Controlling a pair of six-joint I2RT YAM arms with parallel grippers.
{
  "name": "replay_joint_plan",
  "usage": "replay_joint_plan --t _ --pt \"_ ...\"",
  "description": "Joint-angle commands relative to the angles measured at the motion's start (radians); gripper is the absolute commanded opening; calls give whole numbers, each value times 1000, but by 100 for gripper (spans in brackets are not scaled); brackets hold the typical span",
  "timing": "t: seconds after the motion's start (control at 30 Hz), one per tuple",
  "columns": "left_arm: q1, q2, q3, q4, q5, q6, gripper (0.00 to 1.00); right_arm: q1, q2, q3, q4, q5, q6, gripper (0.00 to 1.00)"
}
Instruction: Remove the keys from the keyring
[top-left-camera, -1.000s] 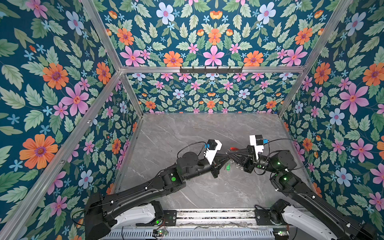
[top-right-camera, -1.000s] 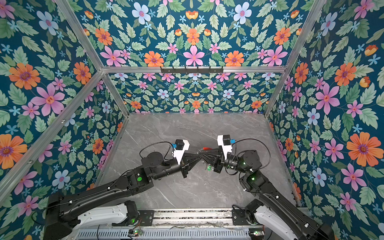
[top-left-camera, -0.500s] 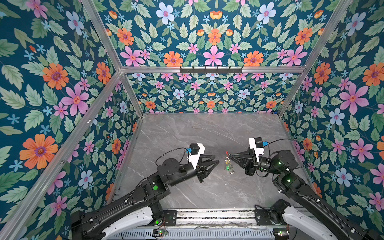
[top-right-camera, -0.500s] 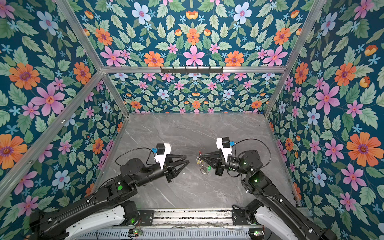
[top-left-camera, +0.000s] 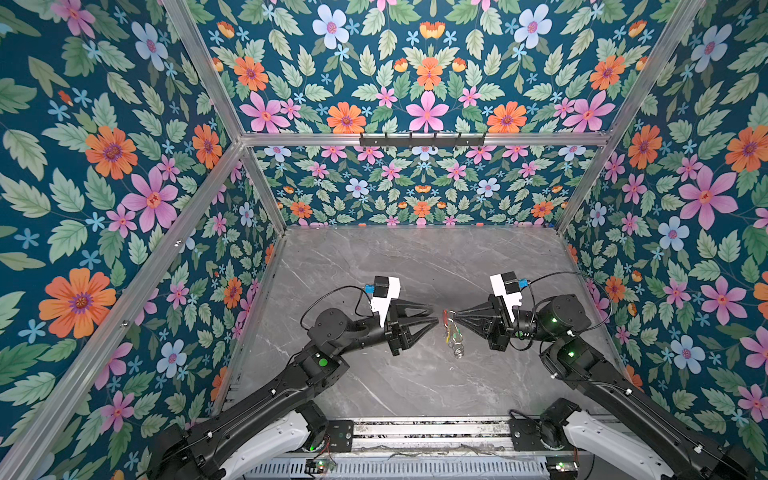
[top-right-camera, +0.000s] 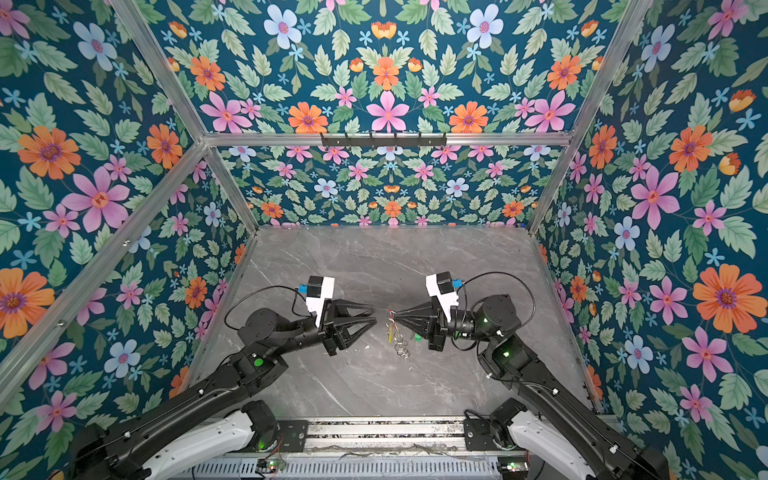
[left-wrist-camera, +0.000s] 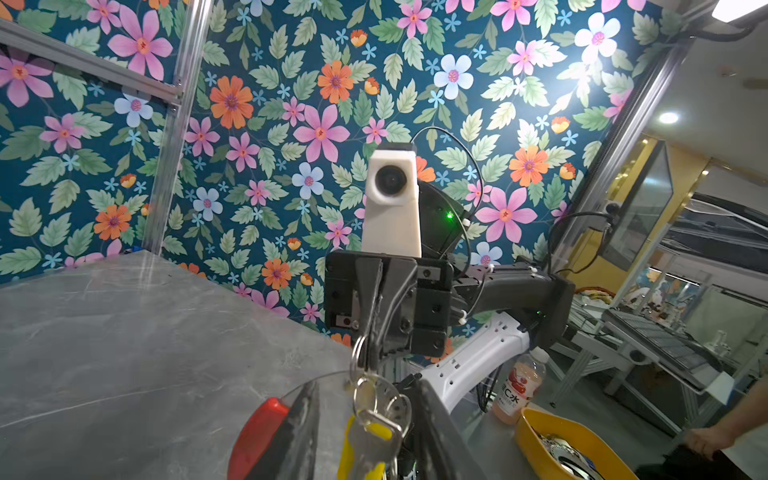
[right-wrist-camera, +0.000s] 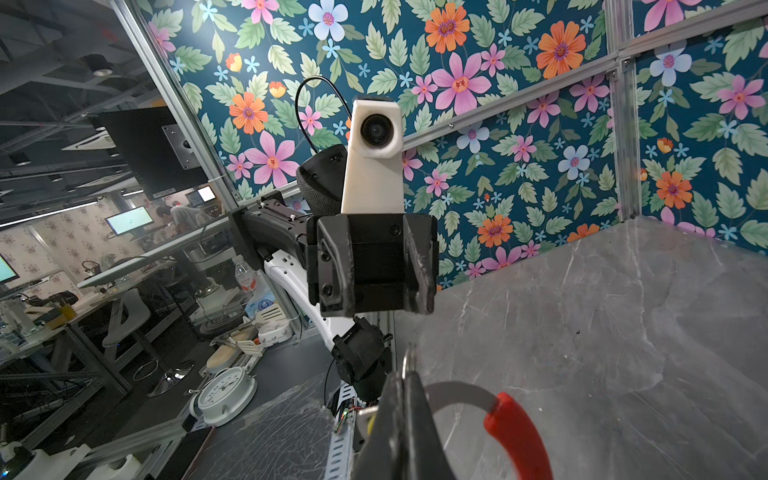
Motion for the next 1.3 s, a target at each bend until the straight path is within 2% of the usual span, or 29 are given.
replay_joint_plan --t 0.0,0.13,0.37,0.83,0.93,1.2,1.27 --pt "-3 16 13 41 32 -9 41 2 5 4 72 -1 24 0" --pt "-10 42 25 25 30 2 41 1 16 7 94 7 39 0" --pt "-13 70 37 34 32 5 31 1 34 10 101 4 44 0" --pt "-14 89 47 14 13 18 32 2 33 -2 123 -1 61 0" --pt "-15 86 45 38 23 7 23 1 31 -8 124 9 62 0" --pt "-28 103 54 55 27 -2 18 4 41 -16 137 17 72 0" --pt "-32 110 63 43 30 1 11 5 42 -20 135 21 72 0"
